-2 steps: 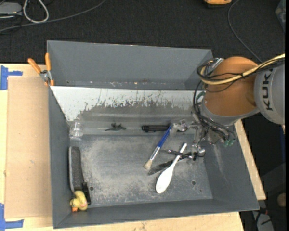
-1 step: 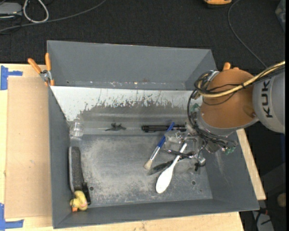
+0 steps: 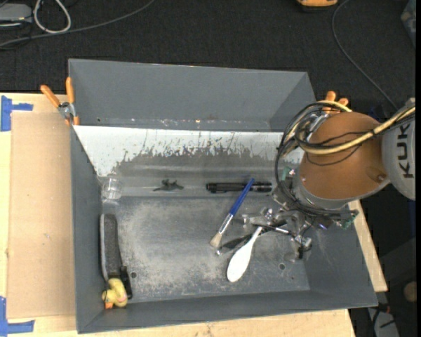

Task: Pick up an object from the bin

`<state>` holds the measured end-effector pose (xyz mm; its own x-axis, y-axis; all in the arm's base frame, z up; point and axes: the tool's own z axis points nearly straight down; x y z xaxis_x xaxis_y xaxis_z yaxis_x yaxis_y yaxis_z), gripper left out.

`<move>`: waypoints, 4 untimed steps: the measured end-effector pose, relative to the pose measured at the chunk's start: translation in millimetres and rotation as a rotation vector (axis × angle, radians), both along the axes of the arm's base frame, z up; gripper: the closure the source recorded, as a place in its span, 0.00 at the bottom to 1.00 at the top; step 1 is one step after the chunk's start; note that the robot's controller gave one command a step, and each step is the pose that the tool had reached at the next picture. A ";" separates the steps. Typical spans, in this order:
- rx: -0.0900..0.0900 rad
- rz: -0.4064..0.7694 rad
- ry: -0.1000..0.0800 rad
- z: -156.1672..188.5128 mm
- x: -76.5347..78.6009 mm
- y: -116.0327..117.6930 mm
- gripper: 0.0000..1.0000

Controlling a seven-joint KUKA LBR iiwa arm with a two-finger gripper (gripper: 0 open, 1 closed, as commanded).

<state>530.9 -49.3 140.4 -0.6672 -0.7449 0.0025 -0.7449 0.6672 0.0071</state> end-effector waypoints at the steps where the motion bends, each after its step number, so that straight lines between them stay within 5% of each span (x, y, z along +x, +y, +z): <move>1: 0.003 0.055 0.002 -75.2 6.1 2.0 0.00; 2: 0.001 0.205 -0.012 -70.5 13.6 -1.9 1.00; 4: 0.003 0.203 -0.005 -52.2 11.6 -0.8 1.00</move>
Offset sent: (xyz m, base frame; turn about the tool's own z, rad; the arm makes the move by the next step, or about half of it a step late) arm 0.0131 -0.0033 -0.0704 -0.2075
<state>542.5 -50.1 88.2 -0.5033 -0.8641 -0.0029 -0.8641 0.5033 0.0046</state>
